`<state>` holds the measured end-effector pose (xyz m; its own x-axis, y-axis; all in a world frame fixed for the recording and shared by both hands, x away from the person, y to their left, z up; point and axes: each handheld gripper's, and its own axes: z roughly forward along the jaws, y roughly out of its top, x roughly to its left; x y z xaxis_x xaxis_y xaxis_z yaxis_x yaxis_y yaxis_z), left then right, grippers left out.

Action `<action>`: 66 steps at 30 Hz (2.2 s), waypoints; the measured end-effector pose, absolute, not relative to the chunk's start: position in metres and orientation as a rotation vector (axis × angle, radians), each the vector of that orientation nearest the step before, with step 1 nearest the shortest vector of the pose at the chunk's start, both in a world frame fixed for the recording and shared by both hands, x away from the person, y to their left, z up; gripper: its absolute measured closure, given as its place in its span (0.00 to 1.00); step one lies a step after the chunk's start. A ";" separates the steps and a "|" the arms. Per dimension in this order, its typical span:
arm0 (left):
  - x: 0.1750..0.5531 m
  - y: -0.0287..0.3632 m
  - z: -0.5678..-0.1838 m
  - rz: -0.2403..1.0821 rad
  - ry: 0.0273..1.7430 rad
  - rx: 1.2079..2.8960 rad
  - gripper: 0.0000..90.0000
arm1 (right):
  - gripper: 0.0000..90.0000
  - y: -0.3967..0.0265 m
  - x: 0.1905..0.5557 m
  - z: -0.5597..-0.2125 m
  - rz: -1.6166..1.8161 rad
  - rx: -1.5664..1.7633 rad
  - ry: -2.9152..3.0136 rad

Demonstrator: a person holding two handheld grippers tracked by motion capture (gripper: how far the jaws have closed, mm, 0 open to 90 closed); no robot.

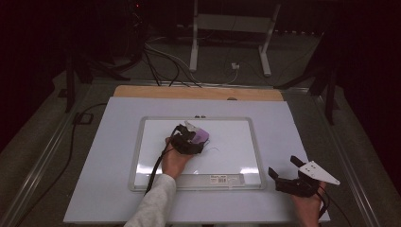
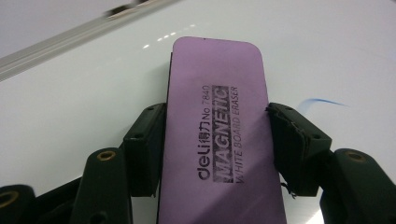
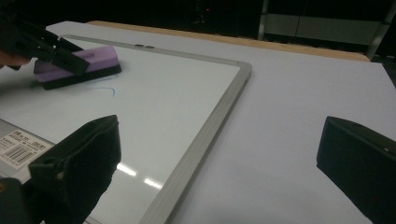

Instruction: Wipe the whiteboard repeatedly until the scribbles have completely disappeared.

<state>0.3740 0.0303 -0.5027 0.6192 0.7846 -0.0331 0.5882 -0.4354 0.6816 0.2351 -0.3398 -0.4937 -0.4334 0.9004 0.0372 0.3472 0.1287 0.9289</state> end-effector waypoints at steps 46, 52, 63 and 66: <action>0.375 0.023 -0.504 0.367 1.154 2.127 0.46 | 0.00 -0.342 0.234 -0.493 1.295 1.205 1.848; 0.380 0.030 -0.503 0.422 1.247 2.098 0.46 | 0.00 -0.342 0.234 -0.493 1.295 1.207 1.848; 0.364 0.003 -0.504 0.286 1.053 2.167 0.46 | 0.00 -0.340 0.235 -0.494 1.291 1.200 1.858; 0.369 0.008 -0.503 0.343 1.111 2.157 0.46 | 0.00 -0.341 0.235 -0.494 1.293 1.207 1.852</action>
